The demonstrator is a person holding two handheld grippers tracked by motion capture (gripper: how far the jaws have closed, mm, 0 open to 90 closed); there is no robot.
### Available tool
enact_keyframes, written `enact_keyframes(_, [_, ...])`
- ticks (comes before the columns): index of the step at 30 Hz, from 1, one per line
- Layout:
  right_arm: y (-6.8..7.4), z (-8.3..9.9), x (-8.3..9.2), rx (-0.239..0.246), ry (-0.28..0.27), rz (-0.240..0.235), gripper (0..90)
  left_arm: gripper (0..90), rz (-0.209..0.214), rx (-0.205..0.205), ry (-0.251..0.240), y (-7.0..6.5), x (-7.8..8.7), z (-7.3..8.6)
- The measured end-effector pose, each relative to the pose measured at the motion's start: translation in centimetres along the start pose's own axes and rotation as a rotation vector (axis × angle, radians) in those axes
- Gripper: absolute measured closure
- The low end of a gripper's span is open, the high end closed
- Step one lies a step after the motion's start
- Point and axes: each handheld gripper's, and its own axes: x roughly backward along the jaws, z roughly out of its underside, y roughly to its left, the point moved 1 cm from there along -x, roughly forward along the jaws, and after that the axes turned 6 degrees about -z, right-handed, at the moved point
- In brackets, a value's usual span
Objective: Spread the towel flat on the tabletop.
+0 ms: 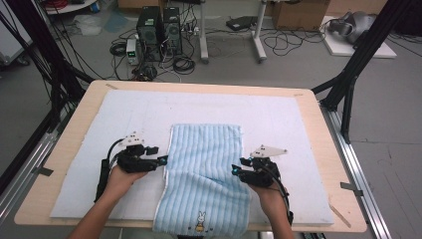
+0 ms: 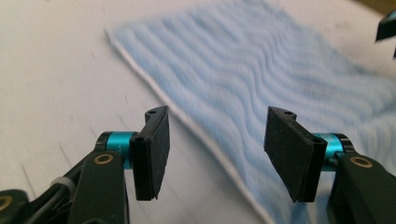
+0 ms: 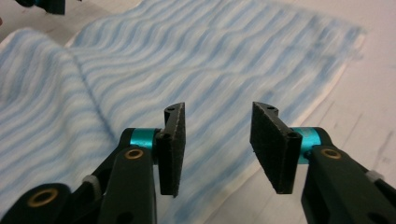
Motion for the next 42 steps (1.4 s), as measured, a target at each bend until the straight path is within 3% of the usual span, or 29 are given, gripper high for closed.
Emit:
enact_keyframes(2, [-0.5, -0.6, -0.2, 0.008, -0.012, 0.007, 52.8, 41.4, -0.027, -0.006, -0.022, 0.5, -0.4, -1.0])
enact_keyframes(10, [-1.3, -1.5, -0.4, 0.010, -0.011, 0.018, 52.2, 41.6, -0.087, 0.006, 0.001, 2.2, -3.8, -3.6])
enact_keyframes(13, [-1.7, -1.5, -0.5, 0.009, -0.007, 0.024, 52.0, 41.7, -0.102, 0.017, 0.023, 2.5, -5.2, -3.8])
enact_keyframes(19, [-2.8, -1.6, -0.8, -0.012, -0.015, 0.037, 50.2, 41.6, -0.129, 0.001, 0.063, 2.7, -7.5, -3.1])
enact_keyframes(25, [-3.8, -1.7, -1.3, -0.038, -0.018, 0.073, 42.8, 42.3, -0.166, 0.001, 0.093, 3.0, -8.6, -2.5])
enact_keyframes(29, [-4.7, -1.6, -1.8, -0.054, -0.006, 0.105, 42.9, 47.2, -0.205, -0.027, 0.109, 2.6, -8.8, -2.4])
enact_keyframes(32, [-5.2, -1.6, -2.3, -0.062, 0.007, 0.156, 45.6, 53.3, -0.245, -0.099, 0.119, 2.0, -8.9, -2.4])
enact_keyframes(35, [-6.0, -1.8, -3.2, -0.083, 0.026, 0.193, 48.7, 74.8, -0.214, -0.156, 0.120, 1.4, -9.1, -2.4])
enact_keyframes(37, [-6.3, -2.2, -3.9, -0.083, 0.021, 0.207, 50.1, 83.2, -0.215, -0.147, 0.123, 1.5, -9.2, -2.5])
enact_keyframes(40, [-6.4, -3.0, -4.9, -0.085, 0.034, 0.227, 53.7, 85.5, -0.212, -0.084, 0.114, 2.0, -9.3, -2.6])
enact_keyframes(42, [-6.6, -3.8, -5.8, -0.071, 0.048, 0.245, 54.8, 85.7, -0.226, -0.068, 0.111, 2.2, -9.3, -2.6])
